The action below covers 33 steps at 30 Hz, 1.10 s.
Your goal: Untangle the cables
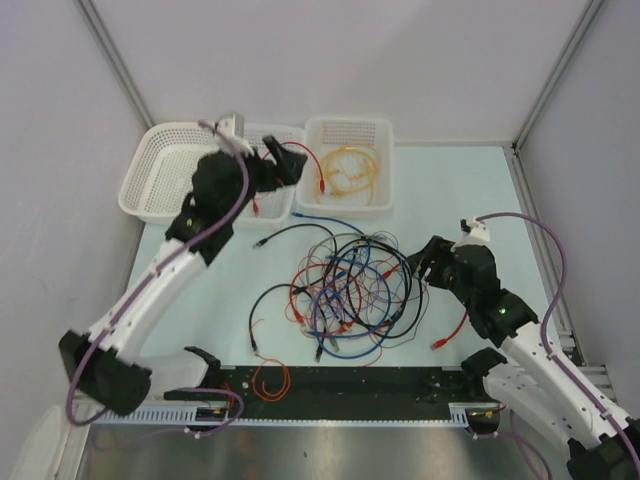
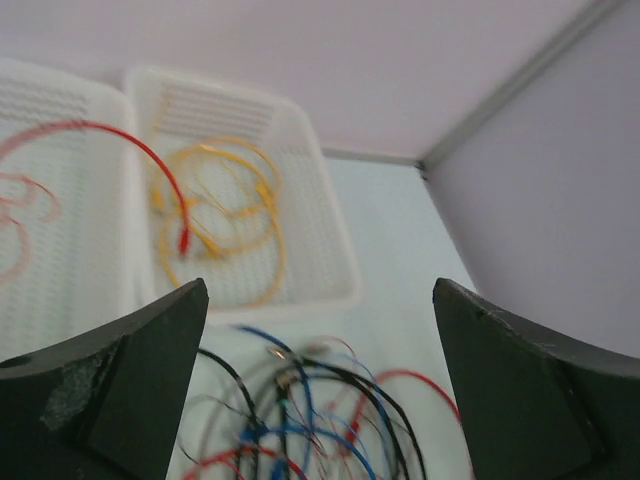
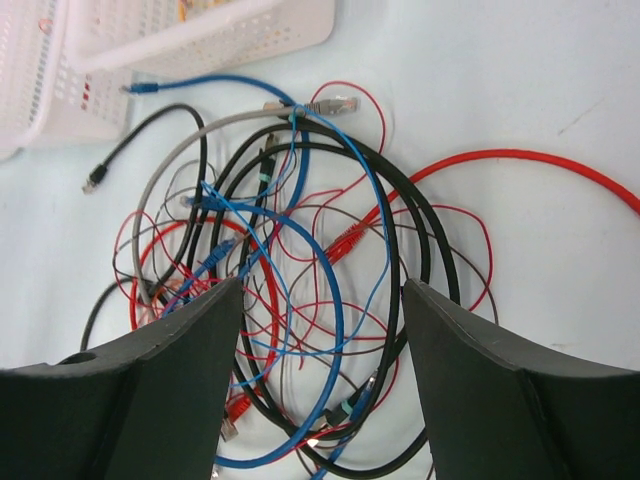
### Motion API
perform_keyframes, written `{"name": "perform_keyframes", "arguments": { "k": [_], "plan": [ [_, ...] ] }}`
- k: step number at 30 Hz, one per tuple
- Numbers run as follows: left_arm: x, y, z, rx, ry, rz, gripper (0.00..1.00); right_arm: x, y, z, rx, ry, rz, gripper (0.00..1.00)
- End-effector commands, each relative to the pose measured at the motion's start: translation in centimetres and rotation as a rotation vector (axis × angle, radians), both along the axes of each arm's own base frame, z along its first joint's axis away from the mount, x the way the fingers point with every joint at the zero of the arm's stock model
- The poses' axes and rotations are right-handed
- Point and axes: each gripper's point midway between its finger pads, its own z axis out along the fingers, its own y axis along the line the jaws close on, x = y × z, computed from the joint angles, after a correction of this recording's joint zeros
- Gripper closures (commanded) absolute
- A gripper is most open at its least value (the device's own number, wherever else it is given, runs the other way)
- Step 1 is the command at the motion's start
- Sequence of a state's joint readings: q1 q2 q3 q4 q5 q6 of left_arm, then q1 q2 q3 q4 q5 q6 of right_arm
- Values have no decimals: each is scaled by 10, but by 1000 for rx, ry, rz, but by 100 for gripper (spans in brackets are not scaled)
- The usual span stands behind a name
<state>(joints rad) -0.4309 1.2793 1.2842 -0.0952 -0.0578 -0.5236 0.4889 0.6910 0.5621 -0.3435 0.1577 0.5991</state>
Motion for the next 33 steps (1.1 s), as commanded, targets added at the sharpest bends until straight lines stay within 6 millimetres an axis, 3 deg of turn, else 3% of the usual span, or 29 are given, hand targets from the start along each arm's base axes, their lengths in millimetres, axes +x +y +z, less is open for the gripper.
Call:
{"name": "perform_keyframes", "arguments": {
  "k": [1, 2, 4, 5, 8, 11, 12, 13, 15, 17, 18, 19, 21, 22, 23, 24, 25, 26, 27, 28, 29, 30, 33],
  "plan": [
    [-54, -9, -68, -138, 86, -75, 1, -1, -16, 13, 32, -37, -100, 30],
    [-71, -10, -62, -150, 62, -126, 0, -4, -19, 18, 38, -54, -104, 30],
    [-87, -5, -84, -107, 106, -137, 0, -8, -21, 16, 33, -45, -107, 30],
    [-95, 2, -85, -81, 100, -129, 0, -9, -22, 16, 34, -42, -108, 30],
    [-91, 18, -93, -19, 107, -54, 0, -12, -19, 8, 44, -1, -104, 30],
    [-71, 15, -90, -6, 116, -19, 0, -12, -13, 5, 72, 24, -97, 30],
    [-56, 8, -108, 12, 176, -11, 0, -11, -11, 4, 80, 30, -93, 31],
    [-44, 2, -95, -5, 169, -7, 1, -10, -10, 6, 89, 24, -94, 31],
    [-22, -12, -100, -28, 210, -2, 3, -8, -9, 9, 98, 17, -96, 31],
    [14, -34, -103, -50, 236, -9, 7, -5, -8, 11, 101, 4, -95, 31],
    [31, -44, -80, -80, 201, -14, 9, -4, -8, 12, 96, -2, -94, 31],
    [53, -55, -111, -59, 265, -6, 11, -2, -7, 14, 97, -13, -93, 31],
    [75, -67, -118, -63, 298, 5, 14, 1, -8, 14, 88, -18, -98, 31],
    [93, -76, -101, -84, 272, 8, 16, 3, -8, 14, 82, -25, -95, 31],
    [108, -79, -133, -61, 343, 38, 16, 4, -8, 13, 74, -22, -96, 31],
    [118, -82, -141, -53, 357, 55, 17, 5, -7, 14, 70, -24, -94, 31],
    [130, -85, -129, -66, 332, 65, 18, 7, -8, 16, 64, -30, -92, 31],
    [140, -86, -153, -47, 368, 97, 18, 8, -8, 14, 57, -25, -91, 31],
    [150, -87, -144, -57, 348, 112, 19, 9, -8, 15, 54, -26, -87, 31],
    [155, -86, -148, -53, 353, 128, 19, 10, -9, 15, 52, -27, -92, 31],
    [161, -85, -170, -30, 387, 156, 19, 11, -10, 14, 51, -21, -92, 31],
    [169, -86, -162, -40, 373, 168, 20, 11, -8, 16, 64, -18, -84, 31],
    [177, -84, -181, -24, 414, 208, 20, 14, -6, 17, 98, -7, -74, 31]
  ]
}}
